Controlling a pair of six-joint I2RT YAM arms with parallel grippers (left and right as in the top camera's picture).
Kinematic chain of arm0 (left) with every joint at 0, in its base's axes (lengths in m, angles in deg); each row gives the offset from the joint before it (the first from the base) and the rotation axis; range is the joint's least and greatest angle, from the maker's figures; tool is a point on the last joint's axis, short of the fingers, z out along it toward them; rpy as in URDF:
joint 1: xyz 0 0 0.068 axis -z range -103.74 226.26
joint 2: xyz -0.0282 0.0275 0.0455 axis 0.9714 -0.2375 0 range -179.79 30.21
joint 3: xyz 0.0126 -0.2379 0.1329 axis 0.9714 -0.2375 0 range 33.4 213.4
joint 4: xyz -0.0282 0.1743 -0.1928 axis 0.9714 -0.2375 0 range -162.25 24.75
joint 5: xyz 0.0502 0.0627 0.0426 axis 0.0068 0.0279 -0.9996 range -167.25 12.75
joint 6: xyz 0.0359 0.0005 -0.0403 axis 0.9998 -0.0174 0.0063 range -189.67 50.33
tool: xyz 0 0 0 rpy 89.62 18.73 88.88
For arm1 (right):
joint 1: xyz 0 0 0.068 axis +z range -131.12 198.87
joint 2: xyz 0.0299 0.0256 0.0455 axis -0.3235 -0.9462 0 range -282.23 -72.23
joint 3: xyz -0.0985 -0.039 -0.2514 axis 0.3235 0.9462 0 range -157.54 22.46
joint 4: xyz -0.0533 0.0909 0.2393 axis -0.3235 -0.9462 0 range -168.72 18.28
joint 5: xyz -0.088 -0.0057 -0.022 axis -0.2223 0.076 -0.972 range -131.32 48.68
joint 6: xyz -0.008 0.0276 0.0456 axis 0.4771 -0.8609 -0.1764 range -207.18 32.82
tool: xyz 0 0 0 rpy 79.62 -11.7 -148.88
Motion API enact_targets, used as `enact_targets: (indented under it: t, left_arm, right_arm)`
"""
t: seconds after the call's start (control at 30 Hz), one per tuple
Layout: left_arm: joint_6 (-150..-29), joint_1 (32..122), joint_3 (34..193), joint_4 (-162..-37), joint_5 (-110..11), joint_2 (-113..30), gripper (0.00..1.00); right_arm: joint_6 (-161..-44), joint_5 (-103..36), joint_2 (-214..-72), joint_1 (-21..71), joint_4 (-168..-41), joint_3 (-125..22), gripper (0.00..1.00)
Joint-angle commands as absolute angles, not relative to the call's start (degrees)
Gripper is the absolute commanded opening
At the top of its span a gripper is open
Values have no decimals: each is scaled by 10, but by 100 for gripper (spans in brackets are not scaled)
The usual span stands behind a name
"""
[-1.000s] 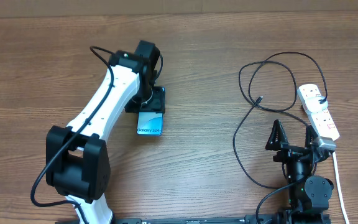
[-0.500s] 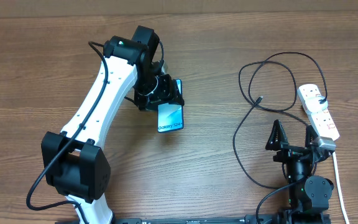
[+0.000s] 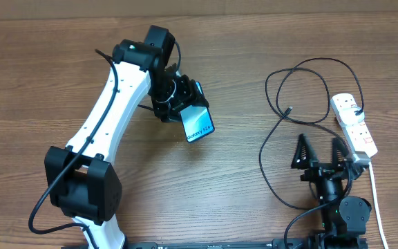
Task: Plug charger to phone and switch on socket
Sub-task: 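Reach the right gripper toward the phone held by the left gripper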
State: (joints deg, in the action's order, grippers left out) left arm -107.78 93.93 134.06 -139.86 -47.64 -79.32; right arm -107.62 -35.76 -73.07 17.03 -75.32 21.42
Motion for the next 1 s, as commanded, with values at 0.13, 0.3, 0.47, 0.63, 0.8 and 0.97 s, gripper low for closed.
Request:
enact_targets:
  t: [0.13, 0.3, 0.47, 0.63, 0.8, 0.97]
  left_arm:
    - [-1120, 904, 1359, -1398, -381, -792, 59]
    - [-1119, 890, 1359, -1398, -330, -792, 59]
    - [-1119, 890, 1359, -1396, -326, -792, 59]
    - [-1118, 890, 1359, -1386, -333, -792, 59]
    - [-1119, 891, 1359, -1385, -368, -792, 59]
    - [-1119, 892, 1359, -1385, -387, -792, 59]
  right_arm:
    - [-1366, -1, -724, 169, -749, 220, 100]
    - [-1388, 12, -724, 169, -748, 220, 100]
    - [-1364, -38, -724, 170, -749, 220, 100]
    - [-1327, -32, -740, 170, -750, 218, 99]
    - [-1318, 0, -773, 179, -751, 201, 99]
    - [-1319, 3, -835, 227, -751, 172, 99]
